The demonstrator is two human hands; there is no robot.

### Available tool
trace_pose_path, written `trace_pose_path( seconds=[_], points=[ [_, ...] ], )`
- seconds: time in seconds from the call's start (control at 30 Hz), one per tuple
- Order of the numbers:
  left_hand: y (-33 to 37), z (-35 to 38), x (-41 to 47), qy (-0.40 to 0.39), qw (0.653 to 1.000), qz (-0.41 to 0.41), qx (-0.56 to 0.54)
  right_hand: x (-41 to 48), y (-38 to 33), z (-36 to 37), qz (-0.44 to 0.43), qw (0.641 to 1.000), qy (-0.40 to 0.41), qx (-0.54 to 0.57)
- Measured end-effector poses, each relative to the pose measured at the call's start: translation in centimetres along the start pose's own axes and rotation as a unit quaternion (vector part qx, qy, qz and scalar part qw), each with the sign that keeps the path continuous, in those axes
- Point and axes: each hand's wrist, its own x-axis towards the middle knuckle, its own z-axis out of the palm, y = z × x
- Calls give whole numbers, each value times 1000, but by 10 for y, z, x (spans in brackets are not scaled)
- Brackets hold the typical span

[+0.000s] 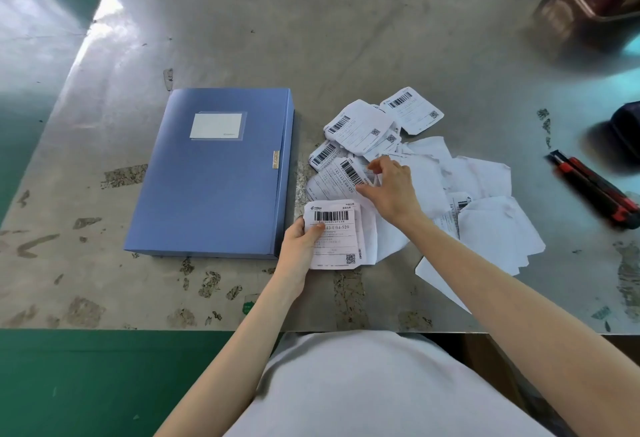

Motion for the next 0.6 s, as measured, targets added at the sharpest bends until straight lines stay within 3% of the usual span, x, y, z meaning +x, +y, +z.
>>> trace_pose_path(
  seconds=[0.13, 0.27, 0.43, 0.6],
  points=[
    [2, -4, 1, 19, 1000, -4, 0, 8, -5, 11, 26, 996, -35, -74],
    [5, -6, 3, 21, 1000, -3, 18, 12, -11, 17, 17, 997, -25, -65],
    [6, -5, 6, 22, 999, -6, 42, 17, -14, 11, 37, 997, -10, 60],
    [11, -10, 10, 18, 999, -7, 44, 20, -14, -2, 78, 975, 25, 208]
  ],
)
